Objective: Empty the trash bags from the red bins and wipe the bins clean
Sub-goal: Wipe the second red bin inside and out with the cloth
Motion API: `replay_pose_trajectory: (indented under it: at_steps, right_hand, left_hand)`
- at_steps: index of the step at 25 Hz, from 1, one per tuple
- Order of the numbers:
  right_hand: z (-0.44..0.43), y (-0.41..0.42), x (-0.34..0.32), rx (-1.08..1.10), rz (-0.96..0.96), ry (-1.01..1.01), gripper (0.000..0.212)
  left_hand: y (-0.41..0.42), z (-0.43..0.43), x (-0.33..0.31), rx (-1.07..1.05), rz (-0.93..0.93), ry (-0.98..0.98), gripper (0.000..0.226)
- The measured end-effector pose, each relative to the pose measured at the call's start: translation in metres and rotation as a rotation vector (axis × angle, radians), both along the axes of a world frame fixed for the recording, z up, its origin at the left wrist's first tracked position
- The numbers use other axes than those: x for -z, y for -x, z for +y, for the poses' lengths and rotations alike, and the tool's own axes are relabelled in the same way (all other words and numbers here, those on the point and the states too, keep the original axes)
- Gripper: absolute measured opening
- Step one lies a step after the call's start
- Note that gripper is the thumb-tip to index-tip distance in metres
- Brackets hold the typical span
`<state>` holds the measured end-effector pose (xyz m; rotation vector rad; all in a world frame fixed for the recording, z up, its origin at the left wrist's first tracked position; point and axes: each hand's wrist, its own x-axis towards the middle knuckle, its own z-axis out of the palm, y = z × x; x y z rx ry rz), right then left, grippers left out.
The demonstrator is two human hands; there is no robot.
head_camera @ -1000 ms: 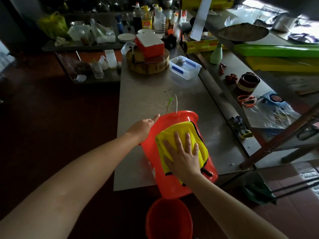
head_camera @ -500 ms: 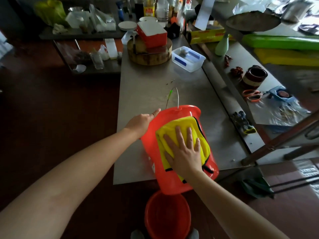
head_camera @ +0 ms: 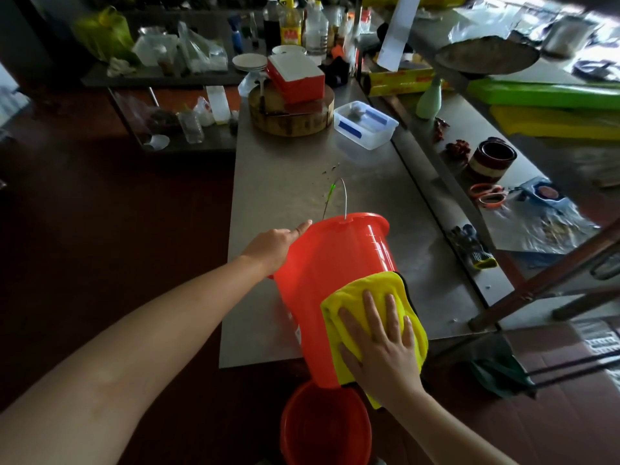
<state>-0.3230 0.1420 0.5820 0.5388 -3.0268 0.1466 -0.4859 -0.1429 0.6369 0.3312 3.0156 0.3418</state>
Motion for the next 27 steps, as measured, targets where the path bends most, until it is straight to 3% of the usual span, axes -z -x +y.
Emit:
replay_pose_trajectory:
  at_steps: [9, 20, 22, 24, 25, 27]
  right_hand:
    - [-0.068, 0.132, -0.045, 0.053, -0.141, 0.040, 0.067]
    - [-0.005, 0.028, -0.004, 0.010, 0.022, 0.025, 0.066]
    - [0.005, 0.011, 0.004, -0.005, 0.037, 0.042, 0.065]
    - [0.007, 0.004, 0.005, -0.016, 0.034, 0.054, 0.065]
    - [0.004, 0.003, 0.004, -0.019, 0.034, 0.055, 0.065]
    - [-0.005, -0.001, 0.003, -0.028, 0.030, 0.045, 0.065]
  left_hand:
    - [-0.003, -0.008, 0.003, -0.028, -0.016, 0.020, 0.088]
    - [-0.013, -0.019, 0.006, -0.072, -0.094, -0.106, 0.079]
    - [-0.019, -0.010, 0.003, -0.048, 0.123, -0.049, 0.075]
    - [-0.016, 0.011, -0.004, 0.128, 0.506, 0.069, 0.063]
    - [-0.009, 0.026, -0.010, 0.226, 0.591, 0.106, 0.058]
    - [0.007, 0.058, -0.024, 0.289, 0.500, 0.138, 0.056]
